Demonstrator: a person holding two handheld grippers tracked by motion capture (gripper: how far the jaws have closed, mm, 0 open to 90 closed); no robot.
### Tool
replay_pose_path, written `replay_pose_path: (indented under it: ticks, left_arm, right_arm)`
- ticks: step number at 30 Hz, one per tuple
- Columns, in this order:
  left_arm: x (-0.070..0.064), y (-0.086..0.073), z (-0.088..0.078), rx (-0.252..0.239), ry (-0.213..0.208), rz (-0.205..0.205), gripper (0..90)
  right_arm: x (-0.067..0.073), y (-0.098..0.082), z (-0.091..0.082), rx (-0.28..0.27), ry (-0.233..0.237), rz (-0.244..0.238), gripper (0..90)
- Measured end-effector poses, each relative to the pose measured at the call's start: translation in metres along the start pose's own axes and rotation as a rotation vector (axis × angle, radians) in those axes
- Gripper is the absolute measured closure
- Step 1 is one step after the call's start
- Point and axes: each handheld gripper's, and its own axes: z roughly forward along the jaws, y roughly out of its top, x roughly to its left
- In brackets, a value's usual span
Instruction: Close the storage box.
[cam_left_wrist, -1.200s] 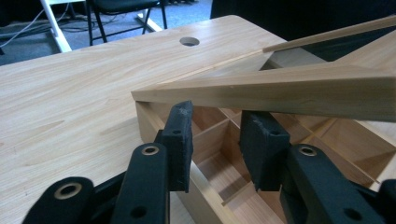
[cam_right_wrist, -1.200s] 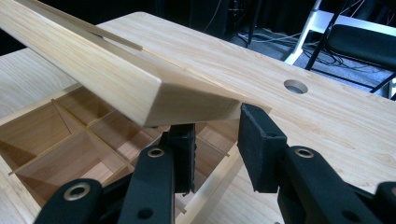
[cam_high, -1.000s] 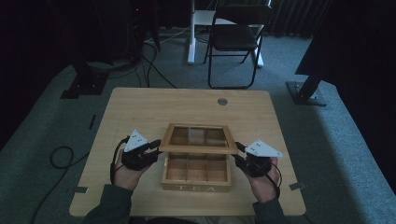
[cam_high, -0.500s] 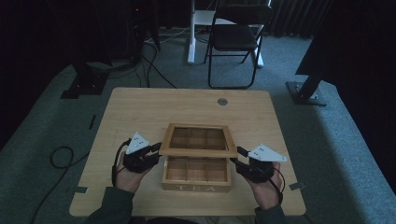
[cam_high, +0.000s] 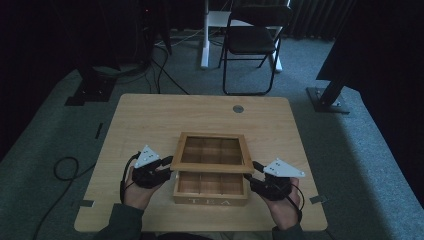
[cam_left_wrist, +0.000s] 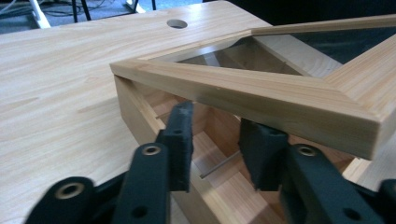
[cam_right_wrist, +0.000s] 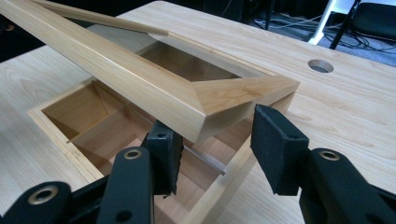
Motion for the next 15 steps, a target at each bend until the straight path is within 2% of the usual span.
replay_pose_path:
  ticks: [3, 15]
  left_arm:
    - [-0.0029, -0.0015, -0.0012, -0.002, -0.002, 0.0, 60.8]
    - [-0.0081, -0.0046, -0.0096, -0.003, -0.006, 0.0, 53.8]
  right_arm:
    - [0.0021, -0.0019, -0.0002, 0.002, -0.013, -0.012, 53.7]
    - [0.0035, -0.0054, -0.0008, -0.004, -0.013, -0.01, 54.2]
